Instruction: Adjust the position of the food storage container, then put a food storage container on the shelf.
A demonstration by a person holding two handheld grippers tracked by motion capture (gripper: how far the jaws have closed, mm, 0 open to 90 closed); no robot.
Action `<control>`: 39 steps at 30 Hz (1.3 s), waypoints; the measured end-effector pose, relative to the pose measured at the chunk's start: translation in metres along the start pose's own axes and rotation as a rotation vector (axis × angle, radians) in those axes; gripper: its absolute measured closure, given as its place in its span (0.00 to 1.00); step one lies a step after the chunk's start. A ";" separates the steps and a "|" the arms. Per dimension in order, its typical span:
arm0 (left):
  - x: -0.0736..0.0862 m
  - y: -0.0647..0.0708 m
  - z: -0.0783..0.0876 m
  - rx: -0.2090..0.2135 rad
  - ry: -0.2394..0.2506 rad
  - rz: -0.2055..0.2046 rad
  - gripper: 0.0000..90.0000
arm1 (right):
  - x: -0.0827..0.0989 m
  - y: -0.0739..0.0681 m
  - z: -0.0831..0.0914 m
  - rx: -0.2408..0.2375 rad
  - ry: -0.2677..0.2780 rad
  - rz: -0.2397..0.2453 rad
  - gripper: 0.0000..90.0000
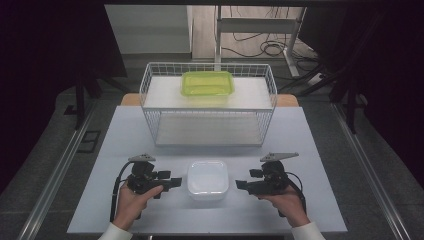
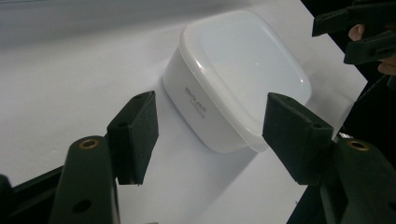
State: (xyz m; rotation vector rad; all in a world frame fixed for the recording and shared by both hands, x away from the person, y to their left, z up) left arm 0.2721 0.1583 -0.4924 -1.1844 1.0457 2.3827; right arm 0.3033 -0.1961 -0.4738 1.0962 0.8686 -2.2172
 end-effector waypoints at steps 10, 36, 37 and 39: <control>0.002 0.001 -0.009 0.017 -0.014 0.027 0.33 | 0.000 -0.003 -0.006 -0.023 0.009 -0.061 0.28; 0.005 -0.008 -0.023 0.055 -0.020 0.111 0.32 | 0.003 -0.011 -0.041 -0.075 -0.015 -0.116 0.33; 0.006 -0.007 -0.023 0.059 -0.020 0.115 0.33 | 0.002 -0.011 -0.042 -0.076 -0.015 -0.115 0.34; 0.007 -0.007 -0.024 0.064 -0.018 0.111 0.33 | 0.003 -0.013 -0.045 -0.072 -0.017 -0.114 0.34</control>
Point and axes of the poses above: each handheld gripper's, and its own axes: z roughly backward along the jaws, x roughly out of its underside, y roughly to its right, the point moved 2 cm from there along -z, roughly forward along the jaws, and after that the axes turned 15 degrees about y, right-handed, at the moved point
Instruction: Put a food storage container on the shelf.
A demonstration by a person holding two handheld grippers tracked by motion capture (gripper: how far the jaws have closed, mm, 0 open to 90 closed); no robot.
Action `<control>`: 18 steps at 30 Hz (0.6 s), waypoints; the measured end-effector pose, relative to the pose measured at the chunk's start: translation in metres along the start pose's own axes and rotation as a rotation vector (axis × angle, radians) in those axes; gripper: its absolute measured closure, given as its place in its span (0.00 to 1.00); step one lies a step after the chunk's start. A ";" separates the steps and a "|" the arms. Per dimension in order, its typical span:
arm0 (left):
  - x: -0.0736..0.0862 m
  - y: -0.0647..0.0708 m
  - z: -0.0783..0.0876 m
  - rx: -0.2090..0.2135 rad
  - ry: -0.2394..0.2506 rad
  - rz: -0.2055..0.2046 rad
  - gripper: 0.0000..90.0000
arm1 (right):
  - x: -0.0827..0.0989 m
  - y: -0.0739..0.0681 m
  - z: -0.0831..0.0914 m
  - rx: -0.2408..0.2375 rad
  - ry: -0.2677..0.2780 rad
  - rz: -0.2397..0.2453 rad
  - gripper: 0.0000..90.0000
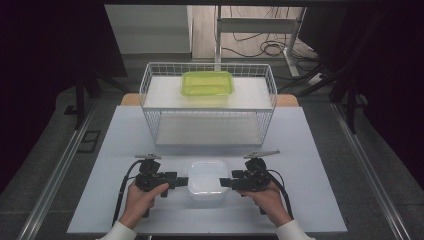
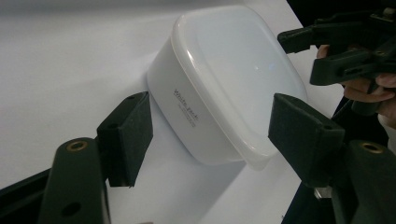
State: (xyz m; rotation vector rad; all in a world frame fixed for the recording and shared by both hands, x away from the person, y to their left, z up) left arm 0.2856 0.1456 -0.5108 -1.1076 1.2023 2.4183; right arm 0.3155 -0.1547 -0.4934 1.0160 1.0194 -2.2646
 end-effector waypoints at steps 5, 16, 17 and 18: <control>0.001 -0.001 -0.003 0.011 0.004 0.023 0.35 | 0.001 -0.001 -0.009 -0.002 -0.005 -0.008 0.35; 0.002 -0.007 -0.014 0.048 0.012 0.120 0.45 | 0.002 0.008 -0.012 0.003 -0.004 -0.072 0.40; 0.003 -0.006 -0.015 0.045 0.013 0.118 0.48 | 0.002 0.009 -0.011 0.002 -0.006 -0.077 0.41; 0.003 -0.006 -0.015 0.047 0.012 0.121 0.49 | 0.002 0.009 -0.011 -0.005 -0.008 -0.083 0.42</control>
Point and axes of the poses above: each handheld gripper's, and its own axes: z roughly backward along the jaws, x roughly out of its underside, y roughly to its right, the point moved 2 cm from there along -z, roughly forward along the jaws, and after that the axes turned 15 degrees about y, right-handed, at the moved point
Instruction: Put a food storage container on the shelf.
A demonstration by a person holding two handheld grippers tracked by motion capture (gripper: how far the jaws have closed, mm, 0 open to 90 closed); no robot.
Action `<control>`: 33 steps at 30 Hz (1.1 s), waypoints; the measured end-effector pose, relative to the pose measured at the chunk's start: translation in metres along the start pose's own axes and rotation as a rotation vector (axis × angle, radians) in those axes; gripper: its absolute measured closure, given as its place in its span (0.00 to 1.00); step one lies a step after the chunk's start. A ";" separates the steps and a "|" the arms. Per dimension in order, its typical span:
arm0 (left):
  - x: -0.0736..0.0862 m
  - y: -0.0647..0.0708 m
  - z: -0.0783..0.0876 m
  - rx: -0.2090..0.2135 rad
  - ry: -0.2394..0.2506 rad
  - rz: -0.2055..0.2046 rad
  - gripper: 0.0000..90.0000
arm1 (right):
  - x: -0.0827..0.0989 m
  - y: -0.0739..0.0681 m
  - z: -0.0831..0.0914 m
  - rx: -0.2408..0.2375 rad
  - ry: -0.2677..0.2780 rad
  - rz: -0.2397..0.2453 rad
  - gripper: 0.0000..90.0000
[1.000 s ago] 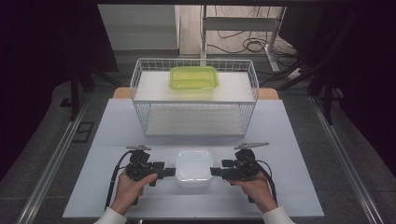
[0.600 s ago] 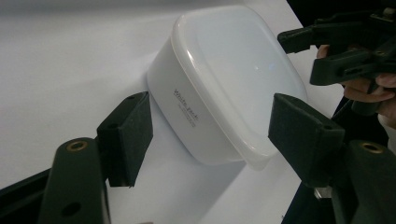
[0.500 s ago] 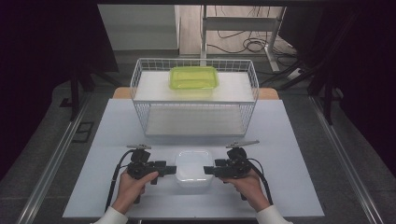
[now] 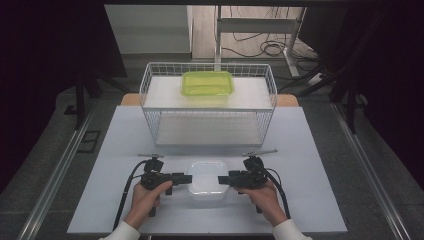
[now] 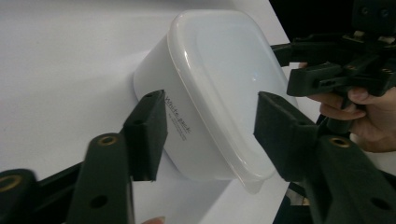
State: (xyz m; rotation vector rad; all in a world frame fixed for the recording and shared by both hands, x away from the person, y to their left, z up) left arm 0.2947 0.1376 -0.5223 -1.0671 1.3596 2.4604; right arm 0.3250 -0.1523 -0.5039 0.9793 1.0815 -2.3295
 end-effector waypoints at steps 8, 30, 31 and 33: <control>0.002 0.000 -0.003 0.024 -0.017 0.023 0.57 | 0.001 0.002 0.001 -0.032 -0.014 -0.032 0.48; 0.007 -0.001 0.000 0.032 0.017 0.077 0.74 | 0.002 0.012 0.011 -0.050 -0.017 -0.193 0.74; 0.007 0.000 0.000 0.032 0.016 0.076 0.75 | 0.001 0.011 0.012 -0.048 -0.018 -0.193 0.74; 0.007 0.000 0.001 0.034 0.014 0.075 0.75 | 0.002 0.011 0.012 -0.046 -0.018 -0.197 0.75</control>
Point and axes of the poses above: each handheld gripper's, and its own axes: z roughly backward along the jaws, x roughly out of its underside, y roughly to its right, the point moved 2 cm from there along -z, roughly forward along the jaws, and after that the axes turned 15 degrees about y, right-handed, at the moved point
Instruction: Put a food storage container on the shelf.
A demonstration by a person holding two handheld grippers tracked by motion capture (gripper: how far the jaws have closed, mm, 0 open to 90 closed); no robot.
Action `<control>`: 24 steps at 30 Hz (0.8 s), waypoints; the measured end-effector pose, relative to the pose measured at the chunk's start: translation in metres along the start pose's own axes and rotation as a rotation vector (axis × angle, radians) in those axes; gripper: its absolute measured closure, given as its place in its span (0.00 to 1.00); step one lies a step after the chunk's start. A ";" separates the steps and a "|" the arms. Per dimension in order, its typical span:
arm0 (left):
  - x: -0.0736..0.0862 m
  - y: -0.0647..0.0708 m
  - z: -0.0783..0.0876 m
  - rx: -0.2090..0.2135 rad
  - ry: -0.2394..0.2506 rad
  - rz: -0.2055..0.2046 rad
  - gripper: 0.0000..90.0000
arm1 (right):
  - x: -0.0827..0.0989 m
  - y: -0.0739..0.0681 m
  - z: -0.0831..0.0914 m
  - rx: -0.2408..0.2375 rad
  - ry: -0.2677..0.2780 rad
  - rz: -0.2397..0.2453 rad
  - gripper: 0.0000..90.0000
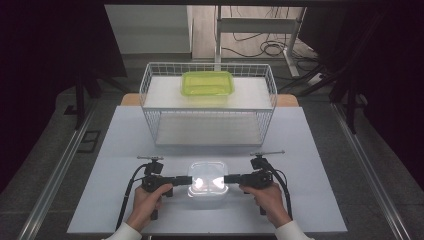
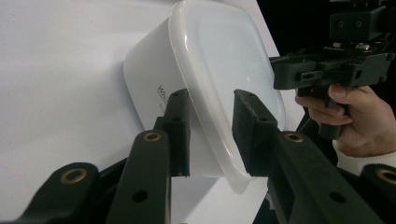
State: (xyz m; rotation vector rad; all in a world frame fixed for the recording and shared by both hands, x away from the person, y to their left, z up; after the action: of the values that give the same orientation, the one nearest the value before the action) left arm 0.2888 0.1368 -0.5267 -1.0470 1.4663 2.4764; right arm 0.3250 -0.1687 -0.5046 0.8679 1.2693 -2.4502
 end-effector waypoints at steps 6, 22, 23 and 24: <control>0.000 0.002 0.002 0.017 0.000 0.012 0.78 | -0.001 0.000 0.003 0.001 0.008 -0.014 0.78; 0.000 0.007 0.004 0.014 0.011 -0.011 0.83 | -0.003 -0.001 0.008 -0.012 0.020 0.008 0.82; 0.000 0.007 0.004 0.016 0.010 -0.014 0.83 | -0.003 -0.001 0.008 -0.013 0.021 0.009 0.83; 0.000 0.007 0.005 0.017 0.011 -0.018 0.84 | -0.003 -0.001 0.009 -0.013 0.023 0.015 0.83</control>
State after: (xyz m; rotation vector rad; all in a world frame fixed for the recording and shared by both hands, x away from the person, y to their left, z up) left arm 0.2838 0.1367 -0.5200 -1.0674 1.4725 2.4453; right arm 0.3233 -0.1751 -0.4985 0.9009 1.2808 -2.4247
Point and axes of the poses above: each handheld gripper's, and its own axes: z roughly backward along the jaws, x roughly out of its underside, y roughly to its right, the point moved 2 cm from there along -z, roughly forward along the jaws, and after that the axes turned 15 degrees about y, right-handed, at the moved point
